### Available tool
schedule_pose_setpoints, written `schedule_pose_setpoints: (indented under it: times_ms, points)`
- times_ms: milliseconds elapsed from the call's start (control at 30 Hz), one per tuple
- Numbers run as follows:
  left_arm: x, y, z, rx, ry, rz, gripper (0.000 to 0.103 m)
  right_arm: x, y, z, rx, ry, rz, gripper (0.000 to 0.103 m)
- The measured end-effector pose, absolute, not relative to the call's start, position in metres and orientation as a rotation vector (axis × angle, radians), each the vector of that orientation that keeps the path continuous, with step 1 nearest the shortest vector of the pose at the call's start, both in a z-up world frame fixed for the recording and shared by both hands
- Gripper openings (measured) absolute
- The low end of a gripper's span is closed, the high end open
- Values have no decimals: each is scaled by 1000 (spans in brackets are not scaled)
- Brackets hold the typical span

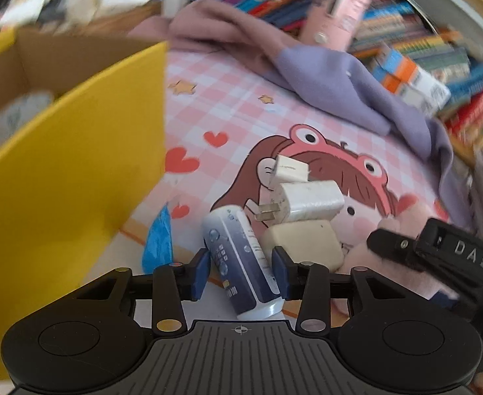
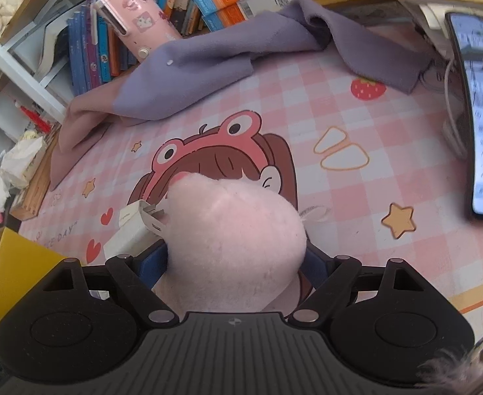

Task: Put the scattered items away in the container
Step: 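Close the left tool on the white tube while the right tool closes on the pink plush pig, then lift and carry the white tube and plush pig over the yellow box with both tools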

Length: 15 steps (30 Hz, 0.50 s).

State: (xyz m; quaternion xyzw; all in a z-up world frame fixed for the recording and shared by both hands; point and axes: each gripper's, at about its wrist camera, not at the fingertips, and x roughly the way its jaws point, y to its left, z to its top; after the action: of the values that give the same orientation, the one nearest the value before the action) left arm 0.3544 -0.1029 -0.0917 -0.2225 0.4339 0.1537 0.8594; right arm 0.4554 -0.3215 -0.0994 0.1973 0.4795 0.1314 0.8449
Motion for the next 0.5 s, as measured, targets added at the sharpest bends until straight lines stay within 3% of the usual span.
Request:
schedule_pose_setpoints:
  times_ms: [200, 500]
  points:
    - [348, -106, -90, -443, 940, 298, 31, 453, -322, -95, 406, 1003, 305, 68]
    - [363, -118, -95, -228, 963, 285, 32, 436, -320, -89, 297, 969, 314, 68]
